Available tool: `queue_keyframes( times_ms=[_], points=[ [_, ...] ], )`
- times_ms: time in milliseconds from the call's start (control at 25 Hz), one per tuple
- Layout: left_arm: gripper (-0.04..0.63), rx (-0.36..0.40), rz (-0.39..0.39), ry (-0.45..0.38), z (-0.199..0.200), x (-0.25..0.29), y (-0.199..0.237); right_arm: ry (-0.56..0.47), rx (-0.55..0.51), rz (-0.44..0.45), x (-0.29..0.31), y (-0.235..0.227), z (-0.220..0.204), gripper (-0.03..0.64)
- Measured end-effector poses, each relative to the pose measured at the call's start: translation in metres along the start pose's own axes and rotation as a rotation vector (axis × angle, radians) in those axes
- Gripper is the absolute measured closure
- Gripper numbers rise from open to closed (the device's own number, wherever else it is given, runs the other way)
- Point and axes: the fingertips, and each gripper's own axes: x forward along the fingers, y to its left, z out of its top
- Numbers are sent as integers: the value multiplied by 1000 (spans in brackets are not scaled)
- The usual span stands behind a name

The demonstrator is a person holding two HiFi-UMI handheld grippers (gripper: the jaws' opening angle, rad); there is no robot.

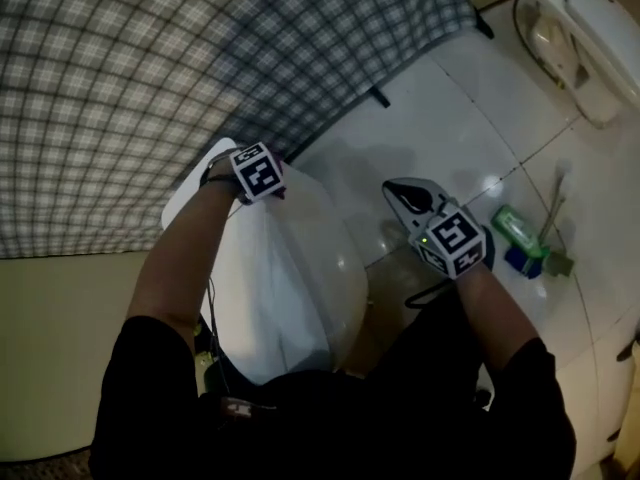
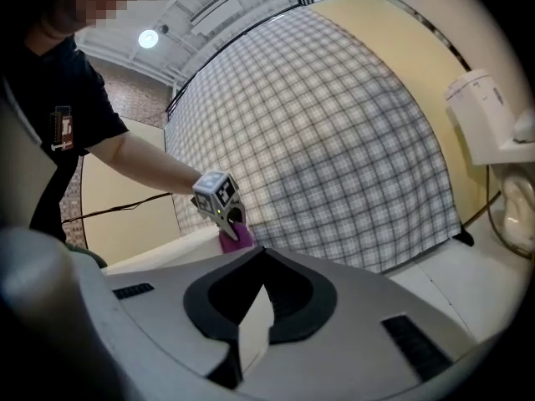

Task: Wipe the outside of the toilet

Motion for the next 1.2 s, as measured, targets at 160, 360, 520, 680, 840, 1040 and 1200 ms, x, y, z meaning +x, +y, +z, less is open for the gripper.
queue_keyframes(
  times_ms=[160, 360, 520, 680, 840, 1040, 1200],
  points=[
    [505, 54, -41, 196, -11, 47, -4, 13, 76, 7, 2, -5, 0, 623],
    [505, 60, -190, 294, 4, 81, -38, 7, 149, 49, -5, -9, -12, 623],
    [503, 105, -244, 390, 14, 121, -78, 14, 191, 60, -21, -22, -21, 623],
    [505, 158, -232, 494, 32, 150, -85, 7, 205, 67, -41, -38, -13, 623],
    [505, 158, -259, 526, 44, 183, -108, 18, 219, 66, -54, -49, -16, 623],
    [505, 247, -310, 497, 54, 174, -133, 35, 259, 33, -67, -55, -34, 623],
    [505, 252, -301, 328, 80, 85, -113, 2, 244, 67, -66, -47, -22, 623]
  ],
)
